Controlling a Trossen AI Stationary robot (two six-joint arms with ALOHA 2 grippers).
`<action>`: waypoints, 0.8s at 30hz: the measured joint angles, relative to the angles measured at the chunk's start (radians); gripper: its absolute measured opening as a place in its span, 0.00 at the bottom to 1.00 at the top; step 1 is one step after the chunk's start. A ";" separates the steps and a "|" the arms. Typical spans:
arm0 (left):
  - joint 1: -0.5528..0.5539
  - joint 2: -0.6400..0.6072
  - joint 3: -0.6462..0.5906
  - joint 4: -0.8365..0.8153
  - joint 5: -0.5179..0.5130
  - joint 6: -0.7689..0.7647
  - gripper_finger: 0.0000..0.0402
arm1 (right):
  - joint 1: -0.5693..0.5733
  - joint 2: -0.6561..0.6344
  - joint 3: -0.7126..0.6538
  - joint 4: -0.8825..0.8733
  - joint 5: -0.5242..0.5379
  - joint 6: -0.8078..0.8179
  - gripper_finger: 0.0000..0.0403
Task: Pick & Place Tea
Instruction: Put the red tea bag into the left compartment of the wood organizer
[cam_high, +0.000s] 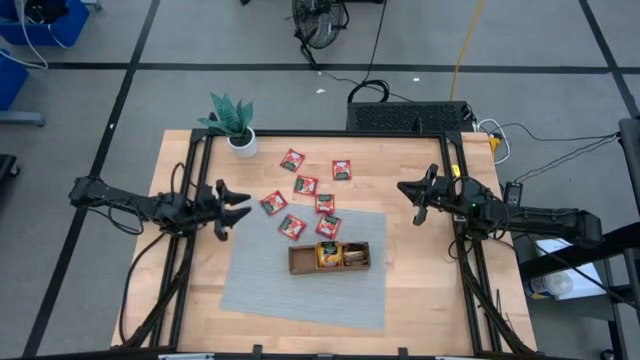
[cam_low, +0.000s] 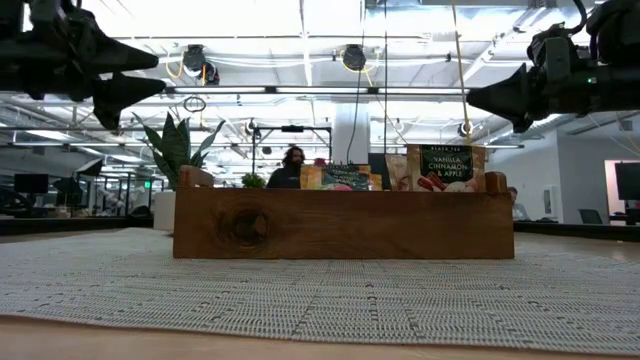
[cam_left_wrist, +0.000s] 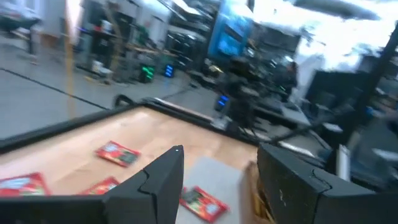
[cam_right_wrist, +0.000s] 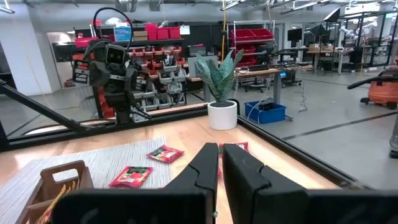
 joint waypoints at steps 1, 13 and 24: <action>0.000 0.000 0.000 0.007 -0.025 -0.007 0.51 | 0.000 0.000 0.000 0.000 0.000 0.000 0.03; 0.024 0.019 0.001 -0.052 -0.218 -0.110 0.51 | 0.000 0.000 0.000 0.000 0.000 0.000 0.03; 0.350 0.529 0.442 -0.309 -0.017 -0.215 0.55 | 0.000 0.000 0.000 0.000 0.000 0.000 0.03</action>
